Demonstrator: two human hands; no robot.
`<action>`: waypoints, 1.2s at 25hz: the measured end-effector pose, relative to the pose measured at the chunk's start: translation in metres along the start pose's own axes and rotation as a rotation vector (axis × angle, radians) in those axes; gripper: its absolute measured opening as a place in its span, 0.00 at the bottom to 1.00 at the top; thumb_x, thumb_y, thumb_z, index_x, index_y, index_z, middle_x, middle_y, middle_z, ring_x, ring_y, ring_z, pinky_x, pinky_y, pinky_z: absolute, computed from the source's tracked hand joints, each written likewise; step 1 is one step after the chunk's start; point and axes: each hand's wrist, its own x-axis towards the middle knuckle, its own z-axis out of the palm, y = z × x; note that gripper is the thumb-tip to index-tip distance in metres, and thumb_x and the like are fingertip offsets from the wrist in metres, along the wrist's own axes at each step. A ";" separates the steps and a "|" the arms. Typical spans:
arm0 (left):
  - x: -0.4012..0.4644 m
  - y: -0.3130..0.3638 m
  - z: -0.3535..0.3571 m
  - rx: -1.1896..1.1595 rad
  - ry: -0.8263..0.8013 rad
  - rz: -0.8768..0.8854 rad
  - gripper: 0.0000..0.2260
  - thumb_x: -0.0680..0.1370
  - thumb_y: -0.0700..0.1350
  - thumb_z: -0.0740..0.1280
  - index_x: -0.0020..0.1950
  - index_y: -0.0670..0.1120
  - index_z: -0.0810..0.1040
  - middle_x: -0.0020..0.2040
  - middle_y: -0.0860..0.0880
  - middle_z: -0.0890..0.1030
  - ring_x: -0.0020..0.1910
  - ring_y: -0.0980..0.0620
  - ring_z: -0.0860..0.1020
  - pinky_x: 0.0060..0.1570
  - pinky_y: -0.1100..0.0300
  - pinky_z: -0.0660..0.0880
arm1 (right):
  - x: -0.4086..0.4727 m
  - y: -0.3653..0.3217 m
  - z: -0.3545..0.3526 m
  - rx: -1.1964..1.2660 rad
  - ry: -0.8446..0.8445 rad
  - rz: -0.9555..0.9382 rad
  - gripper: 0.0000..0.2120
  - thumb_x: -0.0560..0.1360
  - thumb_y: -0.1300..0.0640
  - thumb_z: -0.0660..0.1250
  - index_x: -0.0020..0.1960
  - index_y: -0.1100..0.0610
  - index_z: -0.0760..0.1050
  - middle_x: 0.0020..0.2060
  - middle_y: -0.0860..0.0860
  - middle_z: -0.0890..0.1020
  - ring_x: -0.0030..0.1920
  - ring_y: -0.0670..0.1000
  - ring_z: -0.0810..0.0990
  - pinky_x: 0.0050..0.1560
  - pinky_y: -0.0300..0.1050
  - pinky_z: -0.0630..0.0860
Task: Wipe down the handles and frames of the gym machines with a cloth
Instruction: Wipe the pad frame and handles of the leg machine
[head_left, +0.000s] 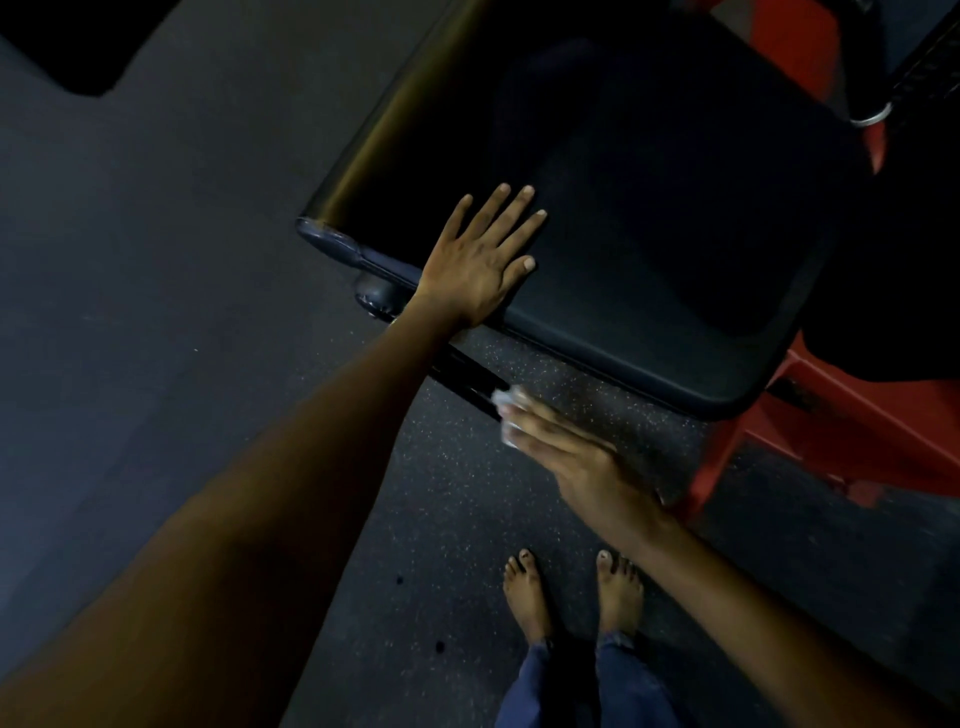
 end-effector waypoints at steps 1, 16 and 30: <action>0.000 0.000 0.000 -0.003 -0.009 -0.003 0.26 0.82 0.58 0.41 0.79 0.52 0.48 0.80 0.50 0.47 0.78 0.50 0.44 0.73 0.50 0.39 | -0.027 0.007 -0.003 -0.036 0.012 0.004 0.37 0.63 0.80 0.67 0.69 0.58 0.67 0.71 0.52 0.66 0.72 0.50 0.64 0.69 0.41 0.65; 0.001 -0.027 -0.006 0.071 -0.007 0.227 0.28 0.81 0.60 0.39 0.79 0.50 0.52 0.79 0.47 0.51 0.78 0.47 0.49 0.73 0.48 0.47 | -0.038 0.017 -0.027 0.397 -0.092 0.880 0.21 0.74 0.73 0.59 0.61 0.56 0.75 0.57 0.53 0.79 0.56 0.51 0.78 0.49 0.34 0.74; -0.004 -0.064 0.011 0.102 0.236 0.433 0.25 0.84 0.55 0.42 0.75 0.46 0.64 0.75 0.44 0.64 0.75 0.44 0.62 0.72 0.49 0.56 | 0.026 0.030 -0.015 0.687 -0.194 0.933 0.11 0.75 0.68 0.55 0.41 0.68 0.75 0.44 0.67 0.79 0.44 0.58 0.78 0.56 0.57 0.72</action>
